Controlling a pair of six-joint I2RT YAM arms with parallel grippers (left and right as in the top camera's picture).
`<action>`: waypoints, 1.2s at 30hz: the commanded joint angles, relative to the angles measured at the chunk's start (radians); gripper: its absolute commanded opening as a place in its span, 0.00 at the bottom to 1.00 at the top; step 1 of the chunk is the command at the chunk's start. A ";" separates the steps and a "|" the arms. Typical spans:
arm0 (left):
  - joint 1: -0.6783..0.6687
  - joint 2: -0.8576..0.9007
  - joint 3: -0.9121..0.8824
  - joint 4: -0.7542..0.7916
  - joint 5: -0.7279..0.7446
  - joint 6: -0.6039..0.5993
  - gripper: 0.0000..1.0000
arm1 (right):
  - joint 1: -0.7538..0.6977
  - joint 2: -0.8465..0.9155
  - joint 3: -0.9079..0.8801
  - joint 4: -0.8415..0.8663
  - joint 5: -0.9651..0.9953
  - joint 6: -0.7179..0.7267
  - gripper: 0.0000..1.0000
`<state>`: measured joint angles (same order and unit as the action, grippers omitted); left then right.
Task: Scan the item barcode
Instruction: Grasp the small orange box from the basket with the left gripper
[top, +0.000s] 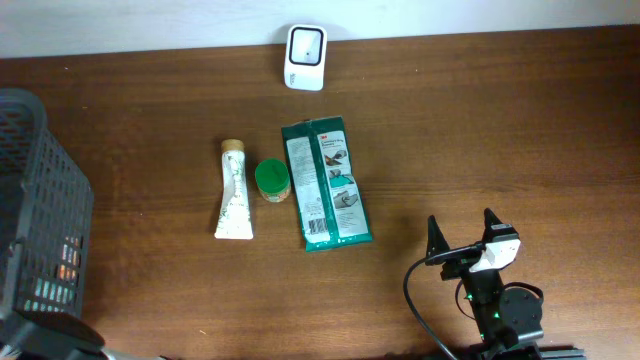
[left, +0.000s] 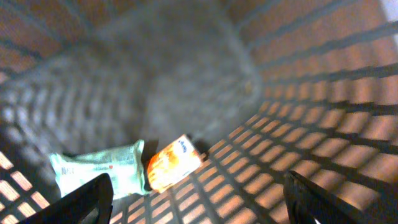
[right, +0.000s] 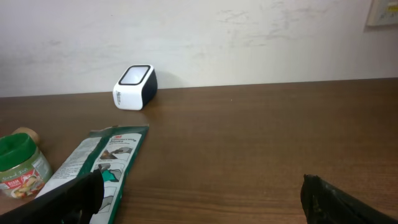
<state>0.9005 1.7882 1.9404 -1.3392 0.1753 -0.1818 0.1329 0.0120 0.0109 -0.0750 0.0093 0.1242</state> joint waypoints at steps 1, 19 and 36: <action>0.004 0.089 -0.081 -0.001 0.026 0.084 0.85 | 0.004 -0.006 -0.005 -0.007 0.002 -0.004 0.98; 0.003 0.348 -0.205 0.002 0.116 0.289 0.84 | 0.004 -0.006 -0.005 -0.007 0.002 -0.004 0.98; 0.003 0.347 -0.309 0.115 0.117 0.246 0.00 | 0.004 -0.006 -0.005 -0.007 0.002 -0.004 0.98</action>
<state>0.9016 2.1212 1.6268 -1.2217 0.2890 0.0898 0.1329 0.0120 0.0109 -0.0750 0.0093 0.1238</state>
